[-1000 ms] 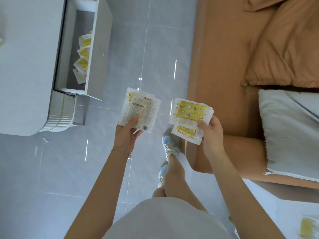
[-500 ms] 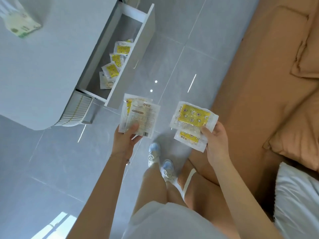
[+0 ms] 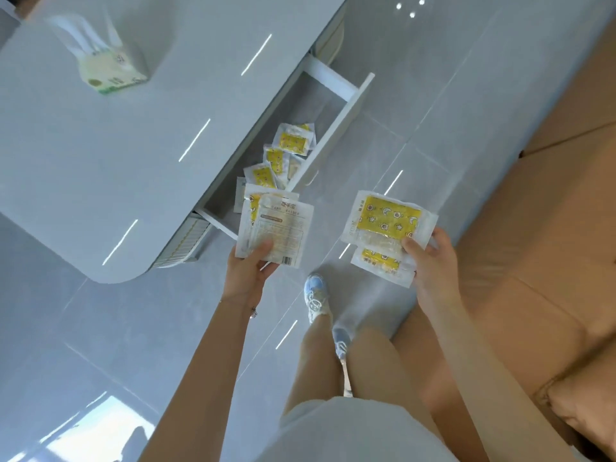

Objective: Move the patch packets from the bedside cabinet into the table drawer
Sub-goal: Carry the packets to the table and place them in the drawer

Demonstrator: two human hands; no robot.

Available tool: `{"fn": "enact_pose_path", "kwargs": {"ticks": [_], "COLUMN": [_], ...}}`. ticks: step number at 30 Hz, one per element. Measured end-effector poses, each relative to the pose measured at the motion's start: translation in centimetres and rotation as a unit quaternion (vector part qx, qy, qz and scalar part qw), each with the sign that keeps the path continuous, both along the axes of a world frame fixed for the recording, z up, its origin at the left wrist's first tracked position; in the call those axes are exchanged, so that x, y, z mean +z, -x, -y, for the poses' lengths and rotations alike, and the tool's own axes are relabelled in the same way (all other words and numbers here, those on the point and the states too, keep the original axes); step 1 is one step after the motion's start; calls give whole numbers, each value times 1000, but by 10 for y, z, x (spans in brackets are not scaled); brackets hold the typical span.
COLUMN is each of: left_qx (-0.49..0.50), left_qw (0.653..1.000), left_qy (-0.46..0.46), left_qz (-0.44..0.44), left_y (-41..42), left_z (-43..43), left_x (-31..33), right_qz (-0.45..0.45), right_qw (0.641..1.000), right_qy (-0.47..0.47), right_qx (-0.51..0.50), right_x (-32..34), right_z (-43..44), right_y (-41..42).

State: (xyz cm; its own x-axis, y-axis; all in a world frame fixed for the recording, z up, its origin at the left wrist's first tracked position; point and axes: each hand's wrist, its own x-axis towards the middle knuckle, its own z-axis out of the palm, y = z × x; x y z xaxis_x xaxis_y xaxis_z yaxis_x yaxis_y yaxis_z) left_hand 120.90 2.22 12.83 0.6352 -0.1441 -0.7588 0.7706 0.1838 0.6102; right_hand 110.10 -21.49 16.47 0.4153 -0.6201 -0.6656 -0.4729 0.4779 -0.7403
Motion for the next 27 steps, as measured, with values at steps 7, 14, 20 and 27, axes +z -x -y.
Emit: {"fn": "enact_pose_path", "kwargs": {"ticks": [7,14,20,27], "left_qx": [58,134,239,270], "left_qw": [998,991,968,957], "left_qy": [-3,-7,13,-38], "left_qz": [-13,-20,-69,-98], "left_y": [-61,-100,-126,-136], "left_z": [-5,19,60,60], "left_x": [-5,-19,-49,-106], "right_qz": [46,34,-22,-71], "right_qw": [998,994,978,946], "right_qy": [-39,-62,-53,-35], "right_qx": [9,84,199,315], "right_x": [0,-12,-41,-105], "right_z": [15,36,65,74], "right_y": [-105,-200,-269,-324]}}
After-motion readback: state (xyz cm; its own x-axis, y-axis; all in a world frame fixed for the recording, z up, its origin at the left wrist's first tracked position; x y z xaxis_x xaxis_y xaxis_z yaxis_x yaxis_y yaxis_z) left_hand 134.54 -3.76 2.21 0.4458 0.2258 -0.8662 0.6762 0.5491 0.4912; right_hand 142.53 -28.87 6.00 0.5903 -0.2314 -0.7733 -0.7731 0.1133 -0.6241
